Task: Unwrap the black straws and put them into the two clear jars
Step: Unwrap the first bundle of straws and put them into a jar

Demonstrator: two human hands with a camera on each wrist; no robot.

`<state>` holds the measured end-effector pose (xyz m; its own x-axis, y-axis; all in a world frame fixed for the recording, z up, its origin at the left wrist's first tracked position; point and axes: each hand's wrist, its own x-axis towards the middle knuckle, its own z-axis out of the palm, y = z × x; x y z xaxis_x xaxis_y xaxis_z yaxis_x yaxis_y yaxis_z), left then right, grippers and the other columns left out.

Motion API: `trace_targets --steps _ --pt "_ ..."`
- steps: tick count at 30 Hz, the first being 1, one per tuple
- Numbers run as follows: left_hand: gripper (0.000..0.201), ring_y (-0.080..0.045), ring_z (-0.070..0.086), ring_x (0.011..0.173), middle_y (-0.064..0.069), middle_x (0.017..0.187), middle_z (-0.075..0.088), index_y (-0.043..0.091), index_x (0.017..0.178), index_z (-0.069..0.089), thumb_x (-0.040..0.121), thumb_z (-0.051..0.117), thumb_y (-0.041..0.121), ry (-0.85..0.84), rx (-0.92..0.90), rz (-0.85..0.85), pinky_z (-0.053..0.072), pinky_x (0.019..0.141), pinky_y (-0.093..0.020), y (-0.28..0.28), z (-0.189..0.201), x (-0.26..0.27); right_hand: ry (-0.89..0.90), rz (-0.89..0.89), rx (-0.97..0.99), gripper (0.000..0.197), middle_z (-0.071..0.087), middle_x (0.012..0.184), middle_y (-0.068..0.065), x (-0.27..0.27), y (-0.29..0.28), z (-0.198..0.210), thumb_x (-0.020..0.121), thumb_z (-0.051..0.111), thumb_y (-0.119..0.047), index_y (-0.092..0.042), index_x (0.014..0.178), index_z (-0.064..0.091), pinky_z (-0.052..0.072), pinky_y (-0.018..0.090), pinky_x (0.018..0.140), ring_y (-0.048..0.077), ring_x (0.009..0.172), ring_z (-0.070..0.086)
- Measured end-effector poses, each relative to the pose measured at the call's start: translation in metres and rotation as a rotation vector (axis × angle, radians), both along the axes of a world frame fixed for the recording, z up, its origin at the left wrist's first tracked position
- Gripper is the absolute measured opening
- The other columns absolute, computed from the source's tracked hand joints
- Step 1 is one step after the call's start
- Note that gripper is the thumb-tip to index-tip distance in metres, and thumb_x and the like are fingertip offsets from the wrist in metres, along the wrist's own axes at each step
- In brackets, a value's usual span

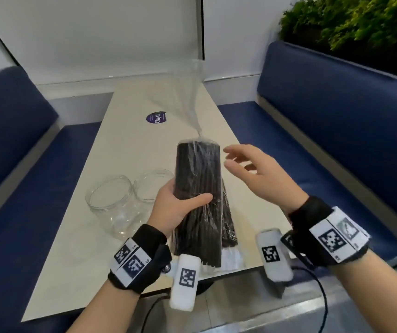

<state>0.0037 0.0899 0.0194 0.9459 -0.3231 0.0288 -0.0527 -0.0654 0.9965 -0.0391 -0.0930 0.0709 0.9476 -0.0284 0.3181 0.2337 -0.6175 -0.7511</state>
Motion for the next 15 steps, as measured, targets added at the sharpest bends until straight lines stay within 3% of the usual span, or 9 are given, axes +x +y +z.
trace_targets --steps 2,4,7,12,15 --pt "0.036 0.002 0.068 0.079 0.01 0.092 0.071 0.027 0.092 0.064 0.065 0.082 0.011 -0.024 0.046 0.005 0.053 0.066 -0.011 0.014 -0.002 -0.005 0.033 0.016 0.001 0.031 0.058 0.1 -0.011 0.021 0.017 0.013 0.09 0.051 -0.037 -0.022 0.116 0.057 0.038 -0.001 0.071 -0.007 0.086 0.053" --pt "0.037 0.0 0.068 0.082 0.011 0.093 0.07 0.029 0.09 0.062 0.065 0.083 0.013 -0.038 0.083 0.025 0.053 0.068 -0.013 0.026 -0.003 -0.01 0.081 0.067 -0.001 0.02 0.06 0.088 -0.013 0.037 0.038 0.021 0.09 0.052 -0.04 -0.025 0.098 0.062 0.038 0.001 0.063 -0.007 0.072 0.053" --pt "0.039 -0.005 0.066 0.089 0.009 0.097 0.069 0.03 0.092 0.059 0.065 0.083 0.016 -0.045 0.101 0.059 0.052 0.074 -0.019 0.044 -0.002 -0.013 0.064 0.095 0.123 0.026 0.057 0.064 -0.01 0.055 0.065 0.024 0.089 0.057 -0.034 -0.013 0.08 0.068 0.035 0.007 0.051 -0.005 0.051 0.047" --pt "0.036 -0.002 0.067 0.083 0.01 0.092 0.07 0.028 0.09 0.061 0.065 0.083 0.014 -0.023 0.083 0.12 0.052 0.067 -0.015 0.07 0.004 -0.012 0.083 0.111 0.398 0.031 0.048 0.058 -0.003 0.072 0.09 0.033 0.095 0.049 -0.021 0.005 0.094 0.066 0.036 0.006 0.049 -0.004 0.045 0.045" --pt "0.035 -0.008 0.067 0.086 0.006 0.094 0.07 0.024 0.091 0.062 0.065 0.083 0.013 -0.014 0.057 0.166 0.053 0.069 -0.018 0.083 0.006 -0.01 0.148 0.163 0.541 0.021 0.052 0.067 -0.002 0.075 0.105 0.031 0.095 0.048 -0.02 -0.005 0.097 0.062 0.044 0.013 0.061 0.001 0.06 0.053"
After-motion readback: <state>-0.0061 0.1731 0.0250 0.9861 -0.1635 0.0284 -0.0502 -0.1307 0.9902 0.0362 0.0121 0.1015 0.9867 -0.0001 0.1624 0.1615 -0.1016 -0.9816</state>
